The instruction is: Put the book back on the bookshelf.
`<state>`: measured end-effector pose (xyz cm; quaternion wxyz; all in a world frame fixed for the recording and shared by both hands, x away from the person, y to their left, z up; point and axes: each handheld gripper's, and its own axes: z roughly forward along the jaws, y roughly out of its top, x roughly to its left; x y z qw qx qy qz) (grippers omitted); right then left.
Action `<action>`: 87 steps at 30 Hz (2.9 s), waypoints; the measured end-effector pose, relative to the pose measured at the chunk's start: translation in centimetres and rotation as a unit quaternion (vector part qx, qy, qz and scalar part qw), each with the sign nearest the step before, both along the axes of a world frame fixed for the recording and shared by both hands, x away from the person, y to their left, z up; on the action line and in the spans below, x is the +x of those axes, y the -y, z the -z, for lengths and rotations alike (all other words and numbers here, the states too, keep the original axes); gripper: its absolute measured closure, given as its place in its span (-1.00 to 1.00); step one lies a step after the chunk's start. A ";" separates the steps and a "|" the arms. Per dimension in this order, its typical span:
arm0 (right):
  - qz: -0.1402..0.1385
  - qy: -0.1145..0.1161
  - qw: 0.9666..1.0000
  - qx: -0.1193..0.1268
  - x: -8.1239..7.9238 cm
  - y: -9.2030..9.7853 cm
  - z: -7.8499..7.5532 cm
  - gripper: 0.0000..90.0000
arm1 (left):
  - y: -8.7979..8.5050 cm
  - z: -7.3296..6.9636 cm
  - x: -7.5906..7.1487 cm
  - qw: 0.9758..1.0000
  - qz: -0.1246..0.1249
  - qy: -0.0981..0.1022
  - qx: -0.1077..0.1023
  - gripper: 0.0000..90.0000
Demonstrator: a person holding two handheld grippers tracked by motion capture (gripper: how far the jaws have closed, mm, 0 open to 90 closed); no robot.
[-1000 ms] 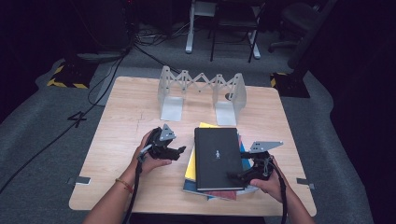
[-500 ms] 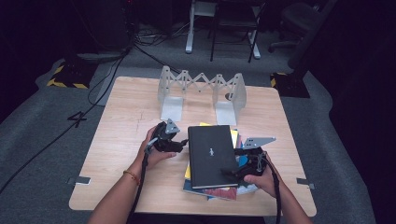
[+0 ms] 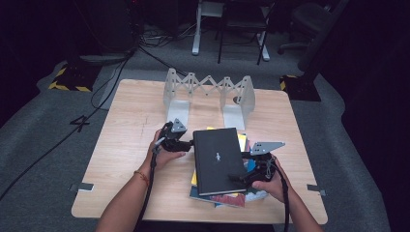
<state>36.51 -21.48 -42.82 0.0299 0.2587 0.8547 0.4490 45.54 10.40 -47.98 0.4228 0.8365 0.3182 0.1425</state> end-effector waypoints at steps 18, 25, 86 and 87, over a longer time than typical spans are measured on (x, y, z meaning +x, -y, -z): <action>0.011 0.099 0.995 0.001 -0.5 0.1 -1.2 -0.82 | -0.2 -5.0 0.1 0.996 0.055 0.049 -0.050 0.84; 0.034 0.117 0.992 0.037 0.2 1.1 -2.1 -0.56 | 0.7 -6.9 -0.4 0.993 0.067 0.078 -0.059 0.95; -0.005 0.265 0.962 0.059 -4.2 2.1 -6.7 0.29 | 1.2 -12.5 -6.4 0.982 0.059 0.163 -0.077 0.44; -0.007 0.265 0.962 0.060 -4.2 2.1 -6.7 0.30 | 1.1 -12.3 -6.6 0.982 0.059 0.161 -0.079 0.41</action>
